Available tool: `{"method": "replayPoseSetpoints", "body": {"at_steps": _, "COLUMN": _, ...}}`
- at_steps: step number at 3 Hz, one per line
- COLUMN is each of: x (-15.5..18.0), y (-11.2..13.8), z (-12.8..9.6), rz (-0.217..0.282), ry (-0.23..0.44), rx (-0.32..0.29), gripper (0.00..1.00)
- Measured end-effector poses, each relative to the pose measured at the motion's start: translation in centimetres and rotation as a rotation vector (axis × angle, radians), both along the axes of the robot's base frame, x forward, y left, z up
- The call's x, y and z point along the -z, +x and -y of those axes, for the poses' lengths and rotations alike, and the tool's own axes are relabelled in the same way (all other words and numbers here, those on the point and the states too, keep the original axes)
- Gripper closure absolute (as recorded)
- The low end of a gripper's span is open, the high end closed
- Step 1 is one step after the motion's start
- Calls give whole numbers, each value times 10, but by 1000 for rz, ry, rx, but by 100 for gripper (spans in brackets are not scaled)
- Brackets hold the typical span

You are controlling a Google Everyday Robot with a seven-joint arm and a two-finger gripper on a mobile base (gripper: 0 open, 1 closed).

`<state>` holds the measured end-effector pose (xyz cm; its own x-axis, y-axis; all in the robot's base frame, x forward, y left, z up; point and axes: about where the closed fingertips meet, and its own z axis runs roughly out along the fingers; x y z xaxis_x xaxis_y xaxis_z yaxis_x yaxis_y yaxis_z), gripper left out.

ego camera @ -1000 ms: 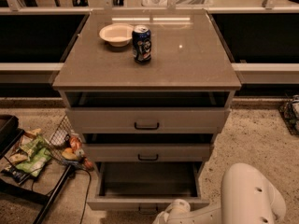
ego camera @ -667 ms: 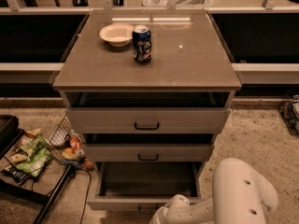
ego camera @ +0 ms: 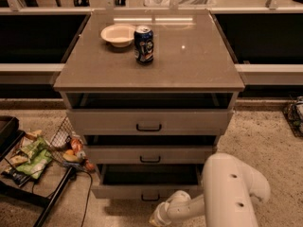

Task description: Close bottom drawer

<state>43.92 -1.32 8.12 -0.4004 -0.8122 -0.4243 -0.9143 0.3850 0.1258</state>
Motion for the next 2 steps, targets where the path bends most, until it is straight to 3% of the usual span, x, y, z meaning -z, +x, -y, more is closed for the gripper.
{"method": "replayPoseSetpoints", "body": {"at_steps": 2, "x": -2, "y": 58, "z": -30, "rz": 15, "ry": 13, "rx": 27, "gripper": 100}}
